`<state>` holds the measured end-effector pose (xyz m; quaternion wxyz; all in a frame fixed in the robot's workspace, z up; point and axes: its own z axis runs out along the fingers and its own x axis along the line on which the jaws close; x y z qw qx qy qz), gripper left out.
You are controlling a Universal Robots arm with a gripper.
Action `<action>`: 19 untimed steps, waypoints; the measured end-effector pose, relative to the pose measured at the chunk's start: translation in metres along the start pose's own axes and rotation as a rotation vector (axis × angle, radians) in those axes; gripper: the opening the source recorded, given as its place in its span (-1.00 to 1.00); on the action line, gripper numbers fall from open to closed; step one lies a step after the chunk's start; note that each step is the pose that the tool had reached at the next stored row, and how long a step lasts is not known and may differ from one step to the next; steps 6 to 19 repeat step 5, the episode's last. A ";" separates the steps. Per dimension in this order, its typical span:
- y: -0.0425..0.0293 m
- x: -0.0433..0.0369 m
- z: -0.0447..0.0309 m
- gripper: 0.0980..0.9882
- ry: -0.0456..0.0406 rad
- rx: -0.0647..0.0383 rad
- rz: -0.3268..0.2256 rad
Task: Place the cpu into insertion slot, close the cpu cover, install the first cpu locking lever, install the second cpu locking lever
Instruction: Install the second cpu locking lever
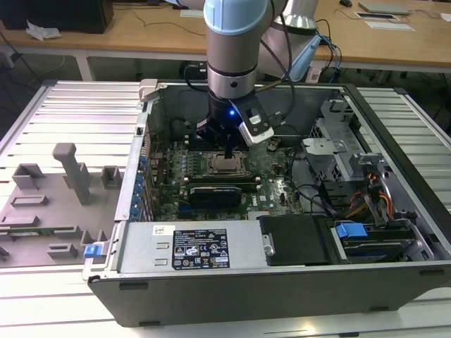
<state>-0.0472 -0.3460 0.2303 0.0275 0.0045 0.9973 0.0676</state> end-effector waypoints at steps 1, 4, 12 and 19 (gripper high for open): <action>0.0000 0.0000 0.0000 -0.98 0.0000 0.000 0.000; 0.0001 0.0000 0.0000 -0.98 0.0000 0.000 0.000; 0.0001 0.0000 0.0000 -0.98 0.0000 0.000 0.000; 0.0001 0.0000 0.0000 -0.98 0.0000 0.000 0.000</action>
